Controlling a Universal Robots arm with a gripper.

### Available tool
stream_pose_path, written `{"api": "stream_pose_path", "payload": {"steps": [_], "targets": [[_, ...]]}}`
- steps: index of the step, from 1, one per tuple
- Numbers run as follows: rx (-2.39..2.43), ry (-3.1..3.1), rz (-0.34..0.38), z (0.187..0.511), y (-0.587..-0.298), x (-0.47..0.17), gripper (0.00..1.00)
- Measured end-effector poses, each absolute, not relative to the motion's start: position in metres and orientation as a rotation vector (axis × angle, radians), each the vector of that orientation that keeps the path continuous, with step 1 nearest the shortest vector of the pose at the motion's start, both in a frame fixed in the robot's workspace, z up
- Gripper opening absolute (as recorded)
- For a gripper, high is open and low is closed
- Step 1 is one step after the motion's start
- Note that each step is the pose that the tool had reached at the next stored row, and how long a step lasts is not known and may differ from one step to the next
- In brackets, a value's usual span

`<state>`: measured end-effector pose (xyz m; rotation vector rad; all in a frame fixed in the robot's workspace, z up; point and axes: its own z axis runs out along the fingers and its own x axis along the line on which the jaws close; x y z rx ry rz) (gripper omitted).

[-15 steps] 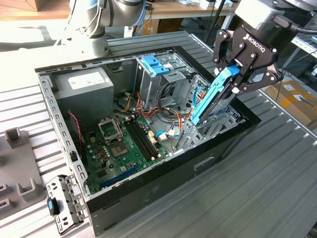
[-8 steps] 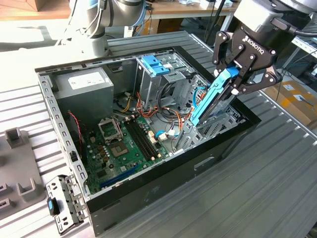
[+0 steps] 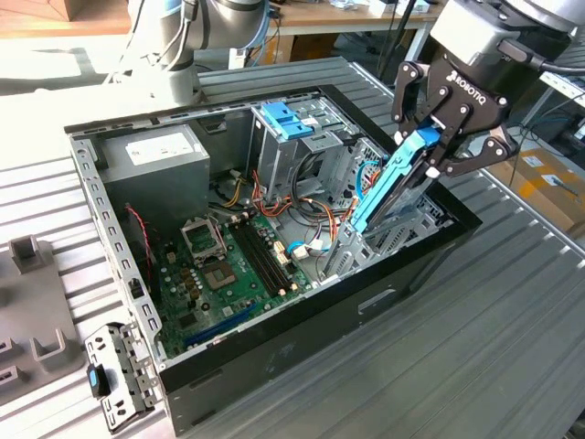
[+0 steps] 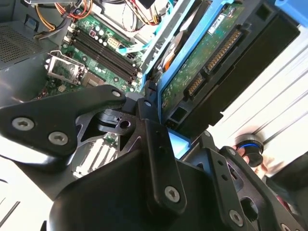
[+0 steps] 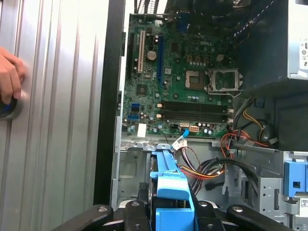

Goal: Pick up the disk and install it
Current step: 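Insert the disk into the insertion slot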

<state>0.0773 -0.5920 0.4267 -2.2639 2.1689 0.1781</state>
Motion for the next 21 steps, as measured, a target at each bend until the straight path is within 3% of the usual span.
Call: {"api": "stream_pose_path", "payload": {"steps": [21], "targets": [[-2.242, 2.191, 0.178, 0.403, -0.592, 0.079, 0.37]]}}
